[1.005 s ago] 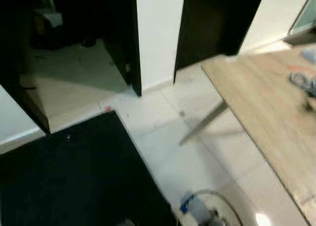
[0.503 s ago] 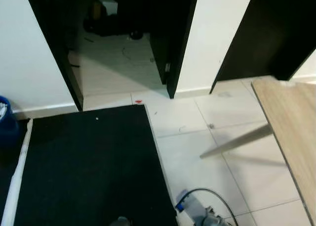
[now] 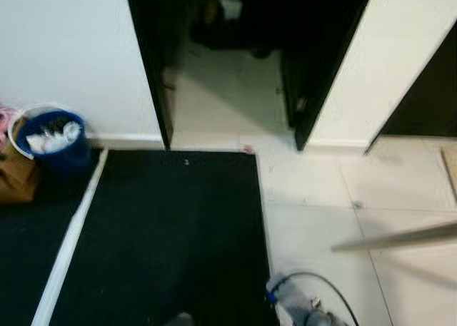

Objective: Picking trash to rubbish bin

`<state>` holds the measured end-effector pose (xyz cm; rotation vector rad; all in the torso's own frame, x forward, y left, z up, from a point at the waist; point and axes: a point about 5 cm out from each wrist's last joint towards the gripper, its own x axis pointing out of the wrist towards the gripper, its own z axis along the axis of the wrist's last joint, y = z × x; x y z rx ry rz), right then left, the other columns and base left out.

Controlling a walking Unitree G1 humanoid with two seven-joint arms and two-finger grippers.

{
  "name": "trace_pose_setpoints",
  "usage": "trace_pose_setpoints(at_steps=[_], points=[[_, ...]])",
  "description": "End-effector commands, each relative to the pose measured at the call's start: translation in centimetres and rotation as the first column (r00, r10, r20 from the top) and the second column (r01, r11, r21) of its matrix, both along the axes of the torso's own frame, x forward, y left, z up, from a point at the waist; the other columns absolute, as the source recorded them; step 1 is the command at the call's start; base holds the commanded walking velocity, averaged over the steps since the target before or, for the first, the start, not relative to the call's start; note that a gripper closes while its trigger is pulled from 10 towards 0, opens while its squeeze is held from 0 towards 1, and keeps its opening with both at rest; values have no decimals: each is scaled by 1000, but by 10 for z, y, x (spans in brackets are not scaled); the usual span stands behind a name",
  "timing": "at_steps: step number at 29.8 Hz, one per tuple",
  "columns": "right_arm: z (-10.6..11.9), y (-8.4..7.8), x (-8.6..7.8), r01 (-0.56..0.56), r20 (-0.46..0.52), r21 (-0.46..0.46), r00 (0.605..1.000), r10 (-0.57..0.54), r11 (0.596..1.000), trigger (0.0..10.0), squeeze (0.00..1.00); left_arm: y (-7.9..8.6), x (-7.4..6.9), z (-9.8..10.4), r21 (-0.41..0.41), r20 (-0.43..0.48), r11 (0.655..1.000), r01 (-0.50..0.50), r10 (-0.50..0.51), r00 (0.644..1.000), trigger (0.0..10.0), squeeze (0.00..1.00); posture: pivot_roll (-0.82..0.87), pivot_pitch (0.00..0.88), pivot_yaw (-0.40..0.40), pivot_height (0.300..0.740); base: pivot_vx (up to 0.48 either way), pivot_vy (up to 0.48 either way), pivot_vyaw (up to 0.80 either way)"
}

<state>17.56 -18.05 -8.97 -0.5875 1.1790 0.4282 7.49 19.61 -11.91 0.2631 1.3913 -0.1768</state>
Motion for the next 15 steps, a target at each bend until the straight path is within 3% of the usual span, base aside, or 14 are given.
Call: trace_pose_setpoints(at_steps=[1, 15], points=[[-7, 4, -15, 2, -54, 10, 999, -2, 1000, 10000, 0, -4, -8, -2, -10, -26, 1000, 19, -19, 999, 10000, 0, 19, 142, -23, 740, 0, 0, 788], [-7, 5, -15, -7, -52, 10, 999, 7, 1000, 10000, 0, -2, -7, -1, -3, -21, 1000, 30, -31, 999, 10000, 0, 23, 123, -22, 740, 0, 0, 788]])
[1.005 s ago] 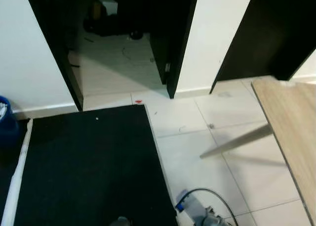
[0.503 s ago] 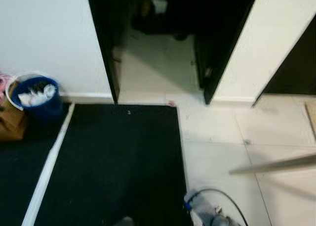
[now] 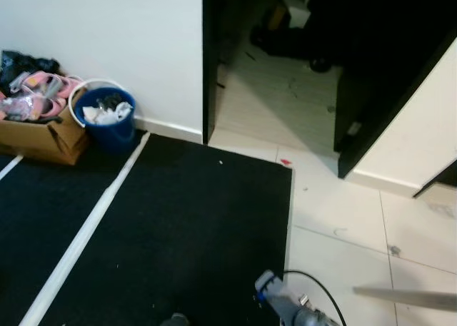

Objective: Picking trash to rubbish bin

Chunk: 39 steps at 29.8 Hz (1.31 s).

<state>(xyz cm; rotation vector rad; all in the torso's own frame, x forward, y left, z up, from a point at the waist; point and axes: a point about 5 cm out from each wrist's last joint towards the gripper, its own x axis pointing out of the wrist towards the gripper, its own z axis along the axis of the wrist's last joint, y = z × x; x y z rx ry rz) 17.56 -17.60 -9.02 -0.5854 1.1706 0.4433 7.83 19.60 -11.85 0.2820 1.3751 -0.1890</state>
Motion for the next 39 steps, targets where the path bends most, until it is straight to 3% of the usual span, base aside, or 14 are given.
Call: trace_pose_setpoints(at_steps=[1, 34, 39], points=[[-6, 0, -15, 3, -55, -1, 998, -3, 1000, 10000, 0, -2, -10, -2, -6, -36, 1000, 10, -10, 999, 10000, 0, 23, 123, -22, 740, 0, 0, 794], [-7, 4, -17, -15, -66, 12, 998, 16, 1000, 10000, 0, 1, -12, -2, -8, -24, 999, -37, 37, 999, 10000, 0, 59, 133, -16, 740, 0, 0, 788], [-7, 4, -16, -16, -64, 13, 998, 17, 1000, 10000, 0, 1, -9, -1, 0, 12, 998, -56, 56, 998, 10000, 0, 62, 130, -18, 740, 0, 0, 788]])
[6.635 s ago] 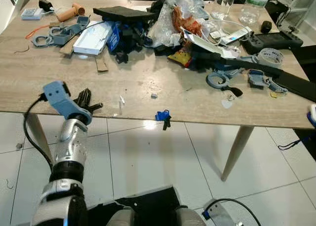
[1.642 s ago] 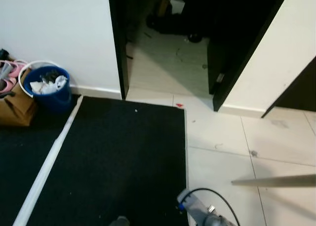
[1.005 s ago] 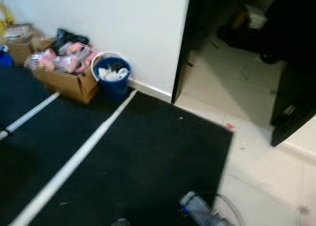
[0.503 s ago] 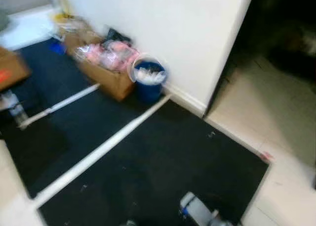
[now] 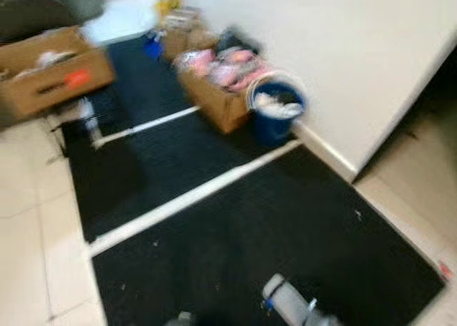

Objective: Picking trash to rubbish bin

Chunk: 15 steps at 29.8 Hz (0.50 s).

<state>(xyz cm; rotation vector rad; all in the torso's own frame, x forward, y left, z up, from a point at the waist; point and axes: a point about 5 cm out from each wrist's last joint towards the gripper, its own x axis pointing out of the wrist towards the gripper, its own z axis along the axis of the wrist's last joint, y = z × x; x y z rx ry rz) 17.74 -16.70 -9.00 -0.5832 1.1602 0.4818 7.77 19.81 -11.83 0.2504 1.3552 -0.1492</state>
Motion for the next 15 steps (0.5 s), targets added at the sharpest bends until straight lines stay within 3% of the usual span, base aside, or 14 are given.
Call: trace_pose_setpoints(at_steps=[1, 15], points=[[-7, -5, -18, 11, -61, -10, 998, -11, 1000, 10000, 0, -1, -7, -1, 8, 0, 1000, -17, 17, 1000, 10000, 0, 63, 130, -19, 740, 0, 0, 788], [-7, -5, -18, 2, -64, -9, 998, -3, 1000, 10000, 0, 3, -7, -1, 72, 52, 992, -102, 99, 994, 10000, 0, 68, 132, -20, 740, 0, 0, 788]])
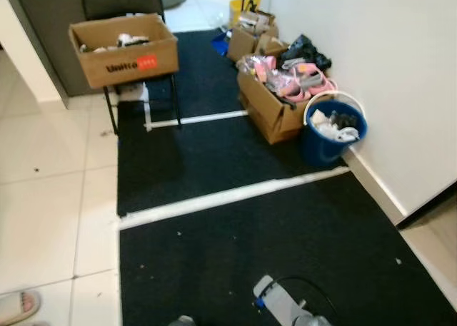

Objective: Picking trash to rubbish bin

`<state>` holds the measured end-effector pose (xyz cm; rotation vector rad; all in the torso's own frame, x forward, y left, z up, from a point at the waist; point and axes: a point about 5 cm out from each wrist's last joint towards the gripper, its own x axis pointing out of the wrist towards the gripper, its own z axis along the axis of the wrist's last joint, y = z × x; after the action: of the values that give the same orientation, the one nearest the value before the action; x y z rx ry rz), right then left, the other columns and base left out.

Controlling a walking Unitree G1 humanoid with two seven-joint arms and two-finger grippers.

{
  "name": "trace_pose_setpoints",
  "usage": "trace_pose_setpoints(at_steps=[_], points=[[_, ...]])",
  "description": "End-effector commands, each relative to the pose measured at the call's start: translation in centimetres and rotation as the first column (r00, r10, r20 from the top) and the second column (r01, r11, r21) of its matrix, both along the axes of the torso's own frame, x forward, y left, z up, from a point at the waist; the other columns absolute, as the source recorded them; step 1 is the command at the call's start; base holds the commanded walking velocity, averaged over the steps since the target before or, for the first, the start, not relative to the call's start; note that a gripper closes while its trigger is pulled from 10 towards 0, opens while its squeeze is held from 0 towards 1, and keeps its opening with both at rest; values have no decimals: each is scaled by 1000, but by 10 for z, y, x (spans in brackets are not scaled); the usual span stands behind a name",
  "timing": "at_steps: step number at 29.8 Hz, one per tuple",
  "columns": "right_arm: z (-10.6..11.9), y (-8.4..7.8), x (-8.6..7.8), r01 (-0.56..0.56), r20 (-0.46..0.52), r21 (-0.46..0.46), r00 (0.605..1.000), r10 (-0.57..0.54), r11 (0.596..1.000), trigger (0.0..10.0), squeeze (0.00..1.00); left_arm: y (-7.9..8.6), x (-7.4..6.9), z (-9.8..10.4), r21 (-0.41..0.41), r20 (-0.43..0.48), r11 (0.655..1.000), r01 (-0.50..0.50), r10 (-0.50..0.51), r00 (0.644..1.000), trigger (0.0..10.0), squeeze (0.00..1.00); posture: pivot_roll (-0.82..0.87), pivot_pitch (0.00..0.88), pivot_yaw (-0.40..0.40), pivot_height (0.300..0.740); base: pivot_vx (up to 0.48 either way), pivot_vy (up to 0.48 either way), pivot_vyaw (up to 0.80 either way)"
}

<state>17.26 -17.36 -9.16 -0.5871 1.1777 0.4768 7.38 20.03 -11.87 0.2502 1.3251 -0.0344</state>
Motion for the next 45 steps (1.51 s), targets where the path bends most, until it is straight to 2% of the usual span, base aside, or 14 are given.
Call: trace_pose_setpoints(at_steps=[1, 5, 13, 15, 30, 39, 40, 43, 44, 45], points=[[-6, 2, -13, -3, -50, 2, 999, 3, 1000, 10000, 0, 1, -3, 0, 17, 8, 999, -28, 28, 1000, 10000, 0, 68, 132, -20, 740, 0, 0, 788], [-6, 2, -13, -5, -52, 3, 999, 6, 1000, 10000, 0, 2, -5, 0, 22, 16, 997, -74, 74, 997, 10000, 0, 73, 133, -19, 740, 0, 0, 788], [-6, 3, -13, -4, -48, 10, 999, 5, 1000, 10000, 0, 2, -5, 0, 16, 12, 997, -82, 81, 997, 10000, 0, 74, 134, -17, 740, 0, 0, 788], [-5, 3, -11, 8, -15, 3, 1000, -8, 1000, 10000, 0, 2, -5, -1, 14, 11, 996, -84, 84, 996, 10000, 0, 76, 129, -17, 740, 244, 0, 0], [-5, 3, -12, -20, -37, -2, 999, 20, 1000, 10000, 0, 1, -5, -1, 8, 9, 996, -90, 90, 996, 10000, 0, 78, 112, -22, 740, 305, 0, 0], [-5, 2, -11, -14, -31, -5, 999, 14, 1000, 10000, 0, 1, -7, -1, 10, 35, 976, -218, 217, 975, 10000, 0, 81, 112, -25, 740, 337, 0, 0], [-5, 2, -11, -13, -31, -6, 999, 13, 1000, 10000, 0, 1, -8, -1, 11, 45, 959, -283, 282, 958, 10000, 0, 81, 112, -25, 740, 334, 0, 0], [-5, 2, -11, -11, -31, -6, 999, 11, 1000, 10000, 0, 2, -9, -1, 12, 51, 948, -318, 317, 947, 10000, 0, 84, 116, -26, 740, 337, 0, 0], [-5, 2, -11, -10, -31, -7, 999, 10, 1000, 10000, 0, 2, -11, -1, 22, 75, 917, -399, 396, 915, 10000, 0, 84, 116, -26, 740, 337, 0, 0], [-5, 2, -11, -9, -31, -7, 999, 9, 1000, 10000, 0, 3, -11, -1, 36, 89, 904, -426, 421, 903, 10000, 0, 84, 116, -26, 740, 337, 0, 0]])
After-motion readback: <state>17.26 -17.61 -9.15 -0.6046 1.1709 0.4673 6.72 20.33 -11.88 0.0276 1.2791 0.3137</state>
